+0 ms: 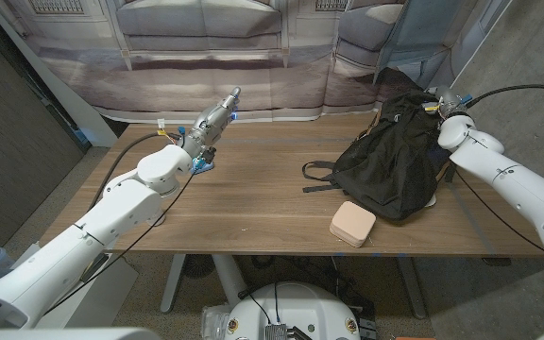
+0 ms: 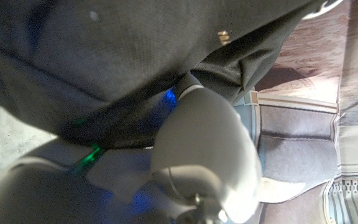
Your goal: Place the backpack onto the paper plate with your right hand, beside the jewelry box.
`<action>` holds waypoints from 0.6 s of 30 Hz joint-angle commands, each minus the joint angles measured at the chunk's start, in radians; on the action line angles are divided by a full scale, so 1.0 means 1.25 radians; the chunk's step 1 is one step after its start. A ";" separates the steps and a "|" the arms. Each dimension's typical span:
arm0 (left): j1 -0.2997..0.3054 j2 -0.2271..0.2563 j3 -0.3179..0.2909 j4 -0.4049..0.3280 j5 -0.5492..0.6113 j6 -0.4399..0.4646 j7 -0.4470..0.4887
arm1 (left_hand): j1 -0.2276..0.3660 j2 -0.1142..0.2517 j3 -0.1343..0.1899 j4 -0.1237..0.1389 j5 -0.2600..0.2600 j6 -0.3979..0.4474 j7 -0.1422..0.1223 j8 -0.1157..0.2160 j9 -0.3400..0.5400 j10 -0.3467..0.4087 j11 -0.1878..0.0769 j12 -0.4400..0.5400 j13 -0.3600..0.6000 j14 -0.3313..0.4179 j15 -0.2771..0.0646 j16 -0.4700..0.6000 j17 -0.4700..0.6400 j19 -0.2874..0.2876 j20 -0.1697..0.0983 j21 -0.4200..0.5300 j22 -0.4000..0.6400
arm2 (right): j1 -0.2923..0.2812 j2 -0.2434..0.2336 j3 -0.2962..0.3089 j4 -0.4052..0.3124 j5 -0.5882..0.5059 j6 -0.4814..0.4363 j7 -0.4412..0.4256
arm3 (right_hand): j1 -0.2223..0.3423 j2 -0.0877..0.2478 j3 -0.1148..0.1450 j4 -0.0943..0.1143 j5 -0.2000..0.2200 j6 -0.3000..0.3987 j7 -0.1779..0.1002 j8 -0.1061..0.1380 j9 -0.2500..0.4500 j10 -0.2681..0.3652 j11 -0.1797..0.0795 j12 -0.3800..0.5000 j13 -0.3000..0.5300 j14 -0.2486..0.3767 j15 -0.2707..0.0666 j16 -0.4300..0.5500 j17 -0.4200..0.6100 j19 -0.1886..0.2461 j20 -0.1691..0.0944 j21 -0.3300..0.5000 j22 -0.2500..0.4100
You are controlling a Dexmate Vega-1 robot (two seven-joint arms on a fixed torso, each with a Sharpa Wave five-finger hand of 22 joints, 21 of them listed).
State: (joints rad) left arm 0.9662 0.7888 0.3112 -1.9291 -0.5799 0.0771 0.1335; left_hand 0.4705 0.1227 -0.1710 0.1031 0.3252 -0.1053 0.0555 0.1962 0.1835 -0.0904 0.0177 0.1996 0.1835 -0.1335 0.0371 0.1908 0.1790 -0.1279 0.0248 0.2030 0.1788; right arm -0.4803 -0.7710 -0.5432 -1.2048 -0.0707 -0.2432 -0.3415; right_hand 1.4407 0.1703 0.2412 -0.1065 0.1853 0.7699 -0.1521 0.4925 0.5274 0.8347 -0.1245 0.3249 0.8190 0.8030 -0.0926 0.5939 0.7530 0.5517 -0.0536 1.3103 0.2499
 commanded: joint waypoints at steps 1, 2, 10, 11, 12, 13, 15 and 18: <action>0.000 -0.004 0.003 0.004 0.000 -0.005 0.001 | 0.006 0.002 -0.004 -0.001 -0.002 -0.008 0.000 -0.001 0.004 -0.008 -0.002 0.002 0.004 -0.006 0.002 -0.003 0.004 0.000 0.005 -0.001 0.003 | 0.009 -0.001 -0.018 0.010 0.001 -0.004 0.016 | -0.021 -0.004 0.008 0.010 0.002 -0.025 -0.003 -0.012 -0.005 -0.019 0.006 -0.013 -0.009 0.000 -0.113 -0.032 -0.032 -0.018 -0.130 -0.014 -0.012; 0.000 -0.004 0.002 0.004 0.001 -0.005 0.001 | 0.006 0.002 -0.004 -0.001 -0.002 -0.008 0.000 -0.001 0.004 -0.008 -0.002 0.002 0.004 -0.005 0.002 -0.003 0.004 0.000 0.005 -0.001 0.003 | 0.009 0.002 -0.017 0.008 0.002 -0.013 0.014 | -0.024 -0.007 0.007 0.010 0.002 -0.029 -0.002 -0.015 -0.007 -0.022 0.007 -0.016 -0.011 -0.002 -0.111 -0.038 -0.037 -0.022 -0.130 -0.016 -0.013; 0.005 -0.002 0.000 -0.001 0.000 -0.007 0.002 | 0.007 0.002 -0.005 0.000 -0.002 -0.009 0.000 -0.001 0.004 -0.008 -0.002 0.002 0.004 -0.006 0.001 -0.003 0.004 0.000 0.005 -0.001 0.003 | 0.009 -0.002 -0.021 0.003 0.007 -0.014 0.029 | -0.059 -0.008 0.011 0.027 0.001 -0.074 -0.003 -0.044 -0.022 -0.050 0.016 -0.039 -0.032 -0.012 -0.104 -0.087 -0.081 -0.056 -0.132 -0.039 -0.033; 0.005 -0.001 0.000 -0.002 0.000 -0.005 0.003 | 0.007 0.002 -0.005 0.000 -0.002 -0.009 0.000 -0.001 0.004 -0.008 -0.002 0.002 0.004 -0.006 0.001 -0.003 0.004 0.000 0.006 -0.001 0.003 | 0.008 -0.002 -0.020 0.000 0.008 -0.020 0.029 | -0.069 -0.009 0.011 0.032 0.001 -0.076 -0.001 -0.048 -0.025 -0.050 0.013 -0.041 -0.037 -0.020 -0.098 -0.098 -0.090 -0.064 -0.133 -0.049 -0.038; 0.005 0.002 -0.001 -0.005 0.001 0.000 0.004 | 0.007 0.002 -0.005 0.000 -0.002 -0.009 0.000 -0.001 0.004 -0.008 -0.002 0.002 0.004 -0.006 0.001 -0.002 0.004 -0.001 0.006 -0.001 0.003 | 0.007 -0.004 -0.021 -0.002 0.009 -0.019 0.032 | -0.080 -0.012 0.012 0.037 0.001 -0.082 0.001 -0.054 -0.029 -0.052 0.015 -0.044 -0.041 -0.035 -0.093 -0.114 -0.100 -0.070 -0.134 -0.061 -0.045; 0.007 0.000 -0.001 -0.003 0.001 -0.007 0.003 | 0.007 0.002 -0.005 0.000 -0.002 -0.009 0.000 -0.001 0.004 -0.008 -0.002 0.002 0.004 -0.006 0.001 -0.003 0.004 -0.001 0.006 -0.002 0.003 | 0.006 -0.006 -0.020 -0.004 0.009 -0.019 0.033 | -0.088 -0.015 0.011 0.041 0.000 -0.086 0.000 -0.058 -0.032 -0.056 0.015 -0.047 -0.045 -0.041 -0.091 -0.121 -0.106 -0.073 -0.134 -0.068 -0.049; 0.007 0.000 -0.001 -0.004 0.002 -0.007 0.004 | 0.007 0.002 -0.006 0.000 -0.002 -0.009 0.000 -0.001 0.004 -0.009 -0.003 0.002 0.004 -0.006 0.001 -0.003 0.004 -0.001 0.007 -0.002 0.003 | 0.004 -0.006 -0.018 -0.011 0.012 -0.030 0.034 | -0.106 -0.021 0.010 0.049 -0.001 -0.098 0.002 -0.069 -0.038 -0.059 0.020 -0.051 -0.052 -0.053 -0.088 -0.137 -0.117 -0.082 -0.133 -0.086 -0.056; 0.009 0.001 -0.001 -0.004 0.001 -0.009 0.001 | 0.007 0.003 -0.006 0.000 -0.002 -0.009 0.000 -0.001 0.004 -0.008 -0.002 0.002 0.004 -0.006 0.001 -0.003 0.004 -0.002 0.007 -0.002 0.003 | 0.003 -0.011 -0.019 -0.018 0.010 -0.033 0.038 | -0.153 -0.044 -0.006 0.069 -0.006 -0.105 0.009 -0.083 -0.050 -0.065 0.029 -0.057 -0.065 -0.064 -0.088 -0.159 -0.135 -0.086 -0.129 -0.105 -0.061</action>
State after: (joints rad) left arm 0.9701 0.7872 0.3127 -1.9290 -0.5799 0.0747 0.1353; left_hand 0.4705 0.1227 -0.1710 0.1031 0.3252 -0.1053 0.0555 0.1962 0.1835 -0.0904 0.0177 0.1996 0.1834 -0.1335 0.0371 0.1908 0.1790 -0.1240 0.0287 0.2030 0.1788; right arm -0.4712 -0.7712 -0.5641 -1.1981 -0.0627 -0.2610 -0.3105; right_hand 1.2880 0.1367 0.2441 -0.0389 0.1845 0.6444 -0.1445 0.3995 0.4729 0.7575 -0.0936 0.2589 0.7473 0.7313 -0.0749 0.4126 0.5976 0.4524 -0.0429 1.1955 0.1771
